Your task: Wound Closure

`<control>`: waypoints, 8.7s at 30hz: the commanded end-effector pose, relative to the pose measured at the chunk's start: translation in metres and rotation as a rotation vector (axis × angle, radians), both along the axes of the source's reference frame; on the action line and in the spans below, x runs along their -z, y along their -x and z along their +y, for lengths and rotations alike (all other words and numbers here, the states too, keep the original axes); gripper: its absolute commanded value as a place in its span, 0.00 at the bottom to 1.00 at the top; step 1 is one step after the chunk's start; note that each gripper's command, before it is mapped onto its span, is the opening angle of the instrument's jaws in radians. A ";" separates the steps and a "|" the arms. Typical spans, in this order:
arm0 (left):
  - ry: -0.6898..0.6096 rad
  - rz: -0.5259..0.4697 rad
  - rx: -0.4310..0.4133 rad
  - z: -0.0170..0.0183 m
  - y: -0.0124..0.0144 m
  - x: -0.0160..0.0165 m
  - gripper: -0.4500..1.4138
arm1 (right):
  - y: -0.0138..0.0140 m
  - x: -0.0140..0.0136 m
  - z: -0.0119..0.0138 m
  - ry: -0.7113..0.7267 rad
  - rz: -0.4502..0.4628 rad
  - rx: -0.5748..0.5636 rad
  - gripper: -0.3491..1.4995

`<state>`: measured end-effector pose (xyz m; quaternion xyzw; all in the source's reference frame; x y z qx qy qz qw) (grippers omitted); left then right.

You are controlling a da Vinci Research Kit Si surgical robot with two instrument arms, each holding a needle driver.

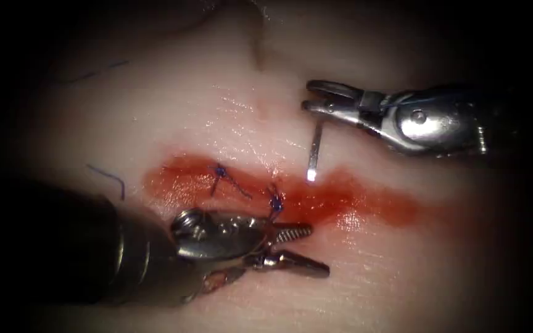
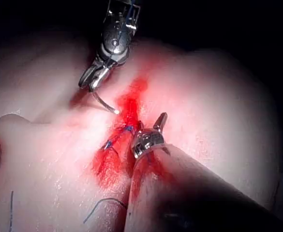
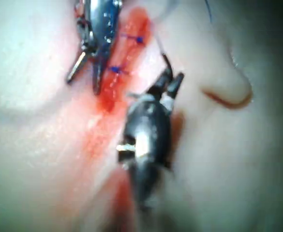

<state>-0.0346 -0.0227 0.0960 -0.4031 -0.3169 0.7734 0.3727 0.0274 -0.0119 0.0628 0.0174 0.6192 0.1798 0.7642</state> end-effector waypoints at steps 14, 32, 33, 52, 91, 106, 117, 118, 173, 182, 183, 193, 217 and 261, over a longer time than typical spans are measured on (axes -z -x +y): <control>-0.004 0.002 -0.003 -0.0008 0.0005 -0.0005 0.54 | -0.0004 -0.0020 -0.0002 -0.230 0.025 -0.048 0.00; -0.005 0.007 -0.012 -0.0007 0.0000 -0.0006 0.51 | -0.0009 -0.0032 -0.0026 -0.506 0.074 -0.013 0.00; -0.005 0.007 -0.012 -0.0007 -0.0001 -0.0006 0.51 | -0.0009 -0.0032 -0.0028 -0.512 0.074 -0.006 0.00; -0.003 0.012 -0.032 -0.0010 -0.0023 -0.0004 0.50 | -0.0006 -0.0021 -0.0090 -0.750 0.048 0.051 0.00; 0.691 -0.054 -0.414 0.0010 0.0010 0.0035 0.51 | 0.0083 -0.0052 -0.0071 -0.575 -0.009 0.045 0.73; 0.696 -0.029 -0.399 0.0019 0.0016 0.0024 0.51 | 0.0074 -0.0059 -0.0079 -0.566 -0.013 0.037 0.73; 0.704 -0.018 -0.396 0.0025 0.0019 0.0008 0.43 | 0.0072 -0.0061 -0.0080 -0.565 -0.013 0.036 0.73; 0.704 -0.018 -0.396 0.0026 0.0019 0.0007 0.40 | 0.0072 -0.0061 -0.0080 -0.565 -0.013 0.036 0.73; 0.721 -0.162 -0.272 0.0089 0.0020 0.0189 0.00 | 0.0082 -0.0037 -0.0083 -0.589 0.015 0.059 0.74; 0.798 -0.182 -0.324 0.0062 0.0025 0.0174 0.00 | 0.0094 -0.0021 -0.0078 -0.628 0.055 0.051 0.66; 0.809 -0.189 -0.337 0.0057 0.0026 0.0171 0.00 | 0.0094 -0.0020 -0.0079 -0.634 0.056 0.050 0.65; 0.893 -0.276 -0.434 0.0019 0.0031 0.0133 0.00 | 0.0091 -0.0004 -0.0073 -0.777 0.180 -0.011 0.59; 0.965 -0.309 -0.491 0.0001 0.0027 0.0114 0.00 | 0.0072 0.0013 -0.0072 -0.868 0.242 0.016 0.56; 0.965 -0.349 -0.524 0.0000 0.0027 0.0104 0.22 | 0.0035 0.0012 -0.0075 -0.927 0.370 0.093 0.00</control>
